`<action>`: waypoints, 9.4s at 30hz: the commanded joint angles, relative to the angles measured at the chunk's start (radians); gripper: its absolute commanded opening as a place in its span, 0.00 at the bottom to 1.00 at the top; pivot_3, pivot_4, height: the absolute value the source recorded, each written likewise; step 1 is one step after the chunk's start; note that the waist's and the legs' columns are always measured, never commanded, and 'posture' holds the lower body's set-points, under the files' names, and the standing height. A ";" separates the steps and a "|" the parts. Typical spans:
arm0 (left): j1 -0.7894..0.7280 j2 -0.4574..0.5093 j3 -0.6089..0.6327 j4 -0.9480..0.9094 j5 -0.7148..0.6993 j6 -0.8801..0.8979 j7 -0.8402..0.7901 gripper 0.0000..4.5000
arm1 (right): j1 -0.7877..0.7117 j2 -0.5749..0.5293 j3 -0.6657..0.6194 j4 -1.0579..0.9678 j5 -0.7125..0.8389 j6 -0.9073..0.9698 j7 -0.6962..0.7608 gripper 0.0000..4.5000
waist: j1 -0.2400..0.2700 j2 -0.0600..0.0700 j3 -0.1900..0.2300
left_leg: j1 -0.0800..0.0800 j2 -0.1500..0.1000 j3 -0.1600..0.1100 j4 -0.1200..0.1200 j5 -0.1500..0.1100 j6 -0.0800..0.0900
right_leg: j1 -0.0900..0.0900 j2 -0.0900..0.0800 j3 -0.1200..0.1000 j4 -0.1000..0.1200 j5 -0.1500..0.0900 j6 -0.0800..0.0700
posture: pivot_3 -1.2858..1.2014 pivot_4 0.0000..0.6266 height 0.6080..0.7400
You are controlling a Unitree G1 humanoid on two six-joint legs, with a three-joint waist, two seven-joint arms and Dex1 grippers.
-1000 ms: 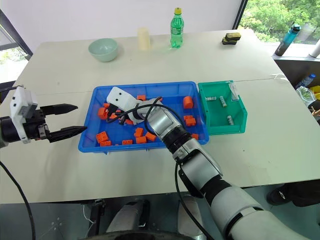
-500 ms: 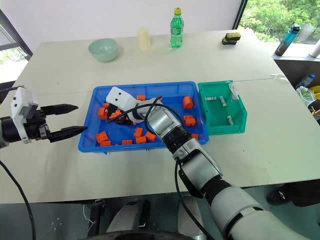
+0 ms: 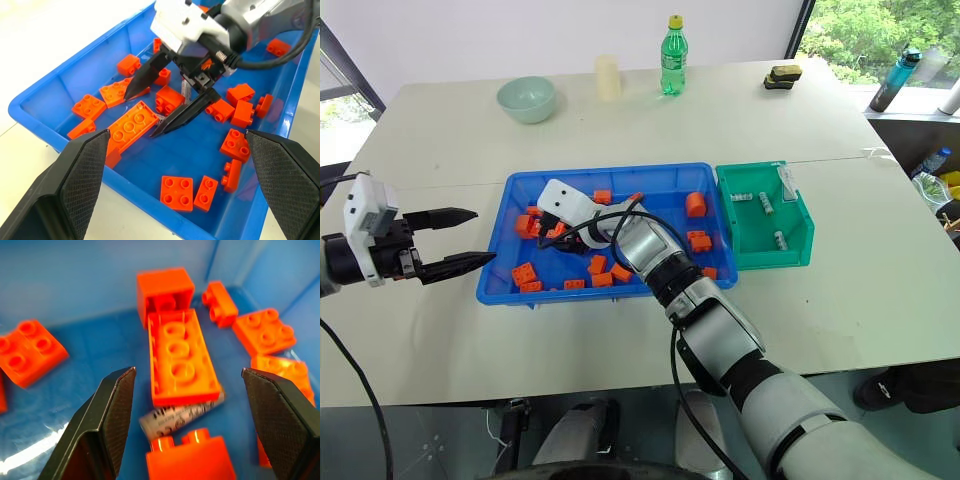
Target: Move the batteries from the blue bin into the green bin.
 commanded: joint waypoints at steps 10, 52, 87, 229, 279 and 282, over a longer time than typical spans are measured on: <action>-0.011 0.004 0.017 -0.011 0.002 -0.015 0.002 1.00 | -0.047 0.030 -0.064 -0.061 0.033 0.010 0.007 0.26 | -0.003 0.000 0.000 | 0.000 0.000 0.000 0.000 0.000 0.000 | 0.000 0.000 0.000 0.000 0.000 0.000 | 0.52 0.24 0.90; -0.058 -0.029 -0.038 -0.011 0.018 -0.021 0.008 1.00 | 0.033 -0.097 -0.037 -0.459 0.139 0.412 0.025 0.99 | 0.009 -0.001 -0.001 | 0.000 -0.001 -0.001 0.001 0.000 0.000 | 0.001 -0.001 0.000 0.000 0.000 0.000 | 0.52 0.24 0.90; -0.049 -0.040 -0.034 -0.021 0.014 -0.035 0.037 1.00 | -0.022 -0.003 0.050 -0.011 0.029 0.158 0.044 0.59 | 0.005 -0.001 -0.001 | 0.001 -0.001 -0.002 0.001 0.000 -0.001 | 0.001 0.000 0.000 0.000 0.000 0.000 | 0.52 0.24 0.90; -0.179 -0.196 -0.189 -0.146 -0.074 0.044 0.118 1.00 | 0.319 -0.526 -0.289 -1.002 0.293 0.719 -0.078 1.00 | 0.065 -0.004 0.000 | -0.001 0.001 0.010 0.003 -0.001 0.002 | 0.004 -0.002 0.001 -0.014 0.001 -0.001 | 0.52 0.24 0.90; -0.212 -0.214 -0.207 -0.140 -0.053 0.037 0.137 1.00 | 0.279 -0.425 -0.107 -0.841 0.292 0.611 -0.126 0.87 | 0.038 -0.004 0.000 | -0.001 0.001 0.008 0.002 0.000 0.001 | 0.003 -0.002 0.000 -0.013 0.001 -0.001 | 0.52 0.24 0.90; -0.212 -0.218 -0.211 -0.144 -0.053 0.038 0.142 1.00 | 0.301 -0.429 -0.110 -0.856 0.295 0.631 -0.132 0.87 | 0.038 -0.004 0.000 | -0.001 0.001 0.008 0.002 0.000 0.001 | 0.003 -0.001 0.000 -0.013 0.001 -0.001 | 0.52 0.24 0.90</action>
